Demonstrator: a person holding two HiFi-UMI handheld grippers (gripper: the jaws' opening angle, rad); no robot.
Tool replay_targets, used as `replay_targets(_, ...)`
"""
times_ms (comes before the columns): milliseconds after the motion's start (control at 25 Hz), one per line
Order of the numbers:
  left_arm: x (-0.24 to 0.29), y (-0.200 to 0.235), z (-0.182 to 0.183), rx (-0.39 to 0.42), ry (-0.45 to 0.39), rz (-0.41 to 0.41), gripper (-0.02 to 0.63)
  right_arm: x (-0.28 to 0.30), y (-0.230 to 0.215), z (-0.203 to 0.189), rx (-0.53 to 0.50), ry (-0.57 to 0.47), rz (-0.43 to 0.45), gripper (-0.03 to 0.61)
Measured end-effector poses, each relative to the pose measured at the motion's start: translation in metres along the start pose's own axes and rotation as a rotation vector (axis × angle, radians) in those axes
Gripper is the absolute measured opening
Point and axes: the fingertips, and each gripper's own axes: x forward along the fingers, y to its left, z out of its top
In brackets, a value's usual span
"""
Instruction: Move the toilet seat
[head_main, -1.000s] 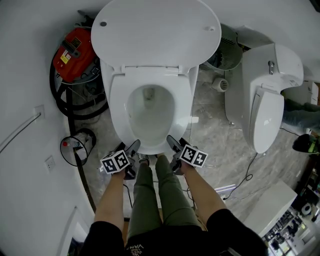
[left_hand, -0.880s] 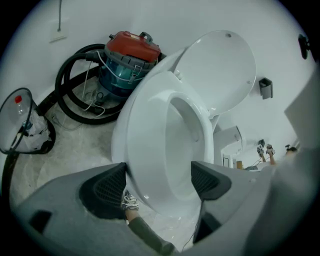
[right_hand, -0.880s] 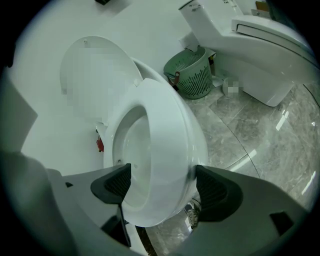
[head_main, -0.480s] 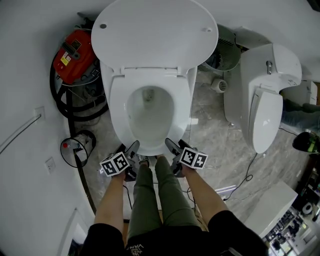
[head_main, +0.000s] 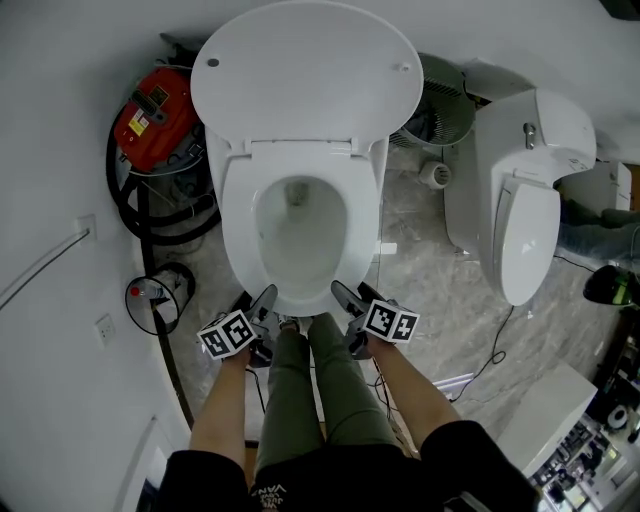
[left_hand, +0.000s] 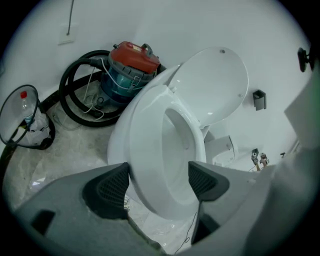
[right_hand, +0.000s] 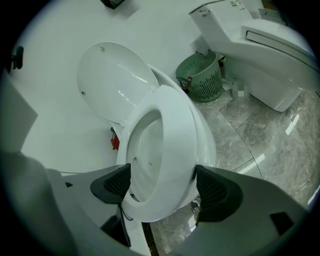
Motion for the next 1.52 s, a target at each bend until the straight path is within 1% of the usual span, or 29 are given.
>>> replay_targets(360,-0.039,-0.04,0.014,0.02,-0.054,-0.062,0.371,-0.041,0.035,0.015,-0.009,-0.045,0.059,0.4)
replay_targets(560,-0.062,-0.065,0.03,-0.014,-0.116,-0.113,0.374,-0.064,0.061,0.03,0.015,-0.097,0.103,0.4)
replay_targets(680,-0.074,-0.081,0.039,0.006,-0.142,-0.129,0.374,-0.078,0.076,0.042,0.01,-0.123,0.121,0.4)
replay_targets(840,-0.091,-0.104,0.056,0.03,-0.188,-0.149,0.374,-0.095,0.099,0.057,0.014,-0.152,0.167,0.4)
replay_targets(1120,-0.114,-0.153,0.091,0.083,-0.256,-0.186,0.374,-0.125,0.138,0.095,-0.035,-0.208,0.23,0.4)
replay_targets(1280,-0.121,-0.171,0.109,0.114,-0.285,-0.194,0.374,-0.133,0.157,0.113,-0.051,-0.234,0.264,0.4)
replay_targets(1520,-0.126,-0.192,0.132,0.117,-0.343,-0.197,0.372,-0.14,0.174,0.136,-0.079,-0.252,0.301,0.399)
